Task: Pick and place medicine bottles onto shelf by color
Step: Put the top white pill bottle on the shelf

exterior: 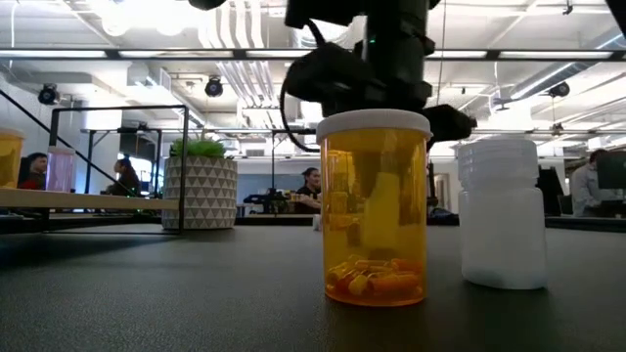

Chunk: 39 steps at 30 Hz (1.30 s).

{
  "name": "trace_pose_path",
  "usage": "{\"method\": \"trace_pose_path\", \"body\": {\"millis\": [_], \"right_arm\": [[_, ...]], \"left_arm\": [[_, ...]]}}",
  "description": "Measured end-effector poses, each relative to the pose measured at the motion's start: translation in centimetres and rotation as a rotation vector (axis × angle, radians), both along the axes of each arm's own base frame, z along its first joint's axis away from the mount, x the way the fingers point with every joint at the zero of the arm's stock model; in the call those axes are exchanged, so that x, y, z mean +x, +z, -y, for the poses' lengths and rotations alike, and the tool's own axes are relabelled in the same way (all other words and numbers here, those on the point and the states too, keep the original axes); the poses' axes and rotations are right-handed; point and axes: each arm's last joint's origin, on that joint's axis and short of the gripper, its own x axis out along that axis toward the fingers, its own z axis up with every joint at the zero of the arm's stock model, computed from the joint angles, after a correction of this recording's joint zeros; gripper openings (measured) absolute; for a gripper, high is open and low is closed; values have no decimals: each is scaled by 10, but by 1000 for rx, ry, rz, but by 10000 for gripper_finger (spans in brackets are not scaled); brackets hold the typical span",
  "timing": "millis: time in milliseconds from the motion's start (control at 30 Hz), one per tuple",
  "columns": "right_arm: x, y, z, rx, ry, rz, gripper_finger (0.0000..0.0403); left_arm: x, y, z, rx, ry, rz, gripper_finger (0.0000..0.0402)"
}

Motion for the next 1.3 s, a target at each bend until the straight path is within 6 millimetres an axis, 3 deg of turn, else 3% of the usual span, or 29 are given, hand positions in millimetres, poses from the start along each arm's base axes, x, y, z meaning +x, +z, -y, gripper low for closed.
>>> {"method": "trace_pose_path", "body": {"millis": [400, 767, 867, 1067, 1200, 1300], "right_arm": [[25, 7, -2, -56, -5, 38, 156], [24, 14, -2, -73, 8, 51, 238], [16, 25, 0, -78, 24, 26, 249], [-16, 74, -5, -232, 93, 52, 247], [-41, 105, -18, -369, 185, 135, 244], [-59, 116, -32, -448, 308, 170, 245]], "left_arm": [[-1, -3, 3, 5, -102, -30, 224], [-10, -2, 1, 25, -147, -64, 224], [-15, -1, 0, 29, -149, -84, 224], [-19, -5, -2, 68, -152, -108, 224], [-12, -19, 0, 90, -152, -127, 224], [-4, -33, 2, 139, -167, -156, 224]]}}
